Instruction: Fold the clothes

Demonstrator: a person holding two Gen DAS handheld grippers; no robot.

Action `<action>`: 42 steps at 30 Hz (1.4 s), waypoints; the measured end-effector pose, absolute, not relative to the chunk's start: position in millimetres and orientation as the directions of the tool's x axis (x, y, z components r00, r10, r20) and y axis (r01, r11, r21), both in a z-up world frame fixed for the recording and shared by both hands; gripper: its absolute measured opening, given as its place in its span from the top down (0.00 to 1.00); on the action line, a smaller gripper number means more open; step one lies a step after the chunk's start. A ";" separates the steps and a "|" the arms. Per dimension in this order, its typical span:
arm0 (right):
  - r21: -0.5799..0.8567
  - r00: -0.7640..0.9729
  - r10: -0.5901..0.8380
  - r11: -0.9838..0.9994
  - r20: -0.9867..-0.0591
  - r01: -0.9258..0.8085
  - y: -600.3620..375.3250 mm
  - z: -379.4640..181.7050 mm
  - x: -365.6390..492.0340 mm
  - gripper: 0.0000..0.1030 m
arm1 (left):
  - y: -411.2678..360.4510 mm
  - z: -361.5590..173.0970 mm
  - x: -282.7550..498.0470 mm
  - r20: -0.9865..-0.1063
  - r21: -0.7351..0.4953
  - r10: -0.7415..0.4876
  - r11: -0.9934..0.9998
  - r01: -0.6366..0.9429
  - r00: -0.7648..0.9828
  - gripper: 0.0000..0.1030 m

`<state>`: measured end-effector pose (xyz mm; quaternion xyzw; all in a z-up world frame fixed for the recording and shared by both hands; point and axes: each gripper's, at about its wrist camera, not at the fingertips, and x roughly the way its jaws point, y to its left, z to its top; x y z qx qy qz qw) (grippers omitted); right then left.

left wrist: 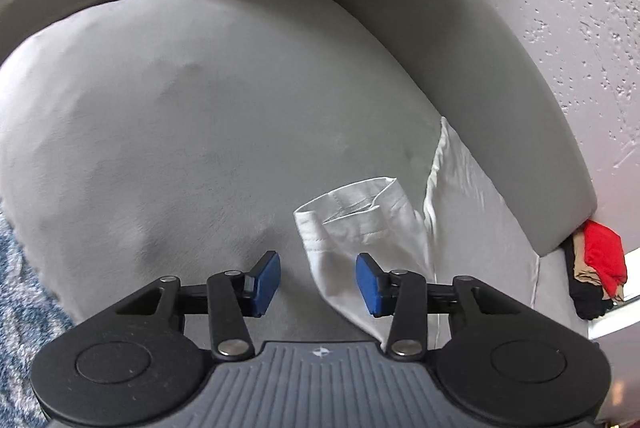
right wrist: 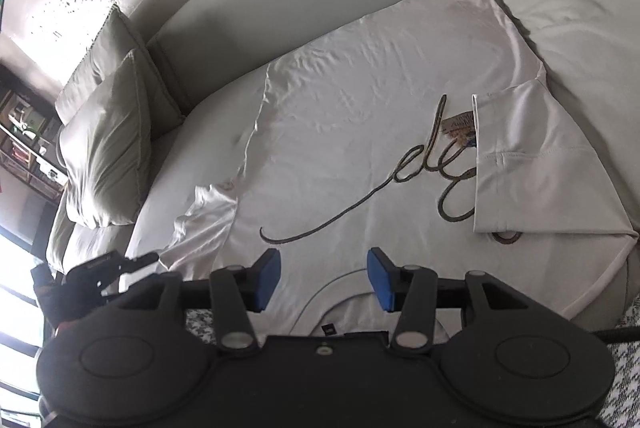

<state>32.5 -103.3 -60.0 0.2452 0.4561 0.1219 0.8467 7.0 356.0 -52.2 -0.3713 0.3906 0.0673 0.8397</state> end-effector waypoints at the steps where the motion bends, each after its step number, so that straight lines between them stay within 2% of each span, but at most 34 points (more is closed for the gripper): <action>1: 0.525 0.553 0.429 0.851 -0.714 0.018 -103.1 -60.5 32.5 0.54 | 356.4 -54.2 10.9 -0.706 -0.572 -0.184 0.718 -0.398 0.684 0.60; 3: 0.525 0.551 0.428 0.851 -0.716 0.022 -103.5 -61.5 32.3 0.55 | 355.8 -58.0 17.0 -0.711 -0.566 -0.186 0.723 -0.396 0.678 0.60; 5: 0.527 0.550 0.428 0.850 -0.717 0.025 -104.5 -62.4 31.6 0.55 | 354.6 -60.6 21.0 -0.718 -0.553 -0.171 0.728 -0.404 0.675 0.67; 7: 0.530 0.550 0.430 0.847 -0.716 0.027 -106.0 -63.1 30.3 0.54 | 352.4 -58.8 23.7 -0.730 -0.529 -0.146 0.738 -0.418 0.667 1.00; 14: 0.558 0.550 0.451 0.829 -0.703 0.035 -116.2 -68.1 24.5 0.54 | 273.9 -16.9 17.2 -0.671 -0.339 -0.070 0.915 -0.221 0.738 1.00; 22: 0.599 0.565 0.469 0.799 -0.679 0.055 -136.2 -74.9 15.7 0.54 | 181.1 32.5 9.0 -0.568 -0.040 -0.028 0.999 0.006 0.822 1.00; 27: 0.622 0.572 0.474 0.778 -0.669 0.083 -149.7 -80.7 11.2 0.54 | 107.7 2.5 4.1 -0.651 0.115 -0.051 0.980 0.164 0.758 1.00; 30: 0.632 0.575 0.475 0.769 -0.666 0.096 -157.5 -83.6 9.9 0.54 | 82.2 -25.1 3.8 -0.736 0.172 -0.034 0.956 0.236 0.676 0.98; 32: 0.637 0.576 0.476 0.764 -0.665 0.103 -162.0 -84.9 9.8 0.53 | 91.4 -25.6 -1.0 -0.757 0.130 -0.049 0.966 0.224 0.651 0.97; 34: 0.640 0.577 0.476 0.761 -0.664 0.108 -166.3 -85.9 9.7 0.53 | 103.6 -23.8 -6.4 -0.772 0.077 -0.071 0.976 0.203 0.631 0.85; 37: 0.647 0.585 0.473 0.753 -0.658 0.119 -173.0 -87.5 10.3 0.53 | 136.0 -9.4 0.1 -0.766 -0.068 -0.127 0.991 0.118 0.630 0.82; 39: 0.647 0.591 0.465 0.751 -0.659 0.131 -177.2 -90.6 12.1 0.53 | 161.0 -3.6 10.6 -0.762 -0.092 -0.079 0.996 0.014 0.642 0.82; 42: 0.627 0.599 0.442 0.768 -0.668 0.133 -177.2 -92.7 14.6 0.61 | 195.0 -2.2 33.2 -0.767 -0.144 -0.044 0.984 -0.105 0.641 0.94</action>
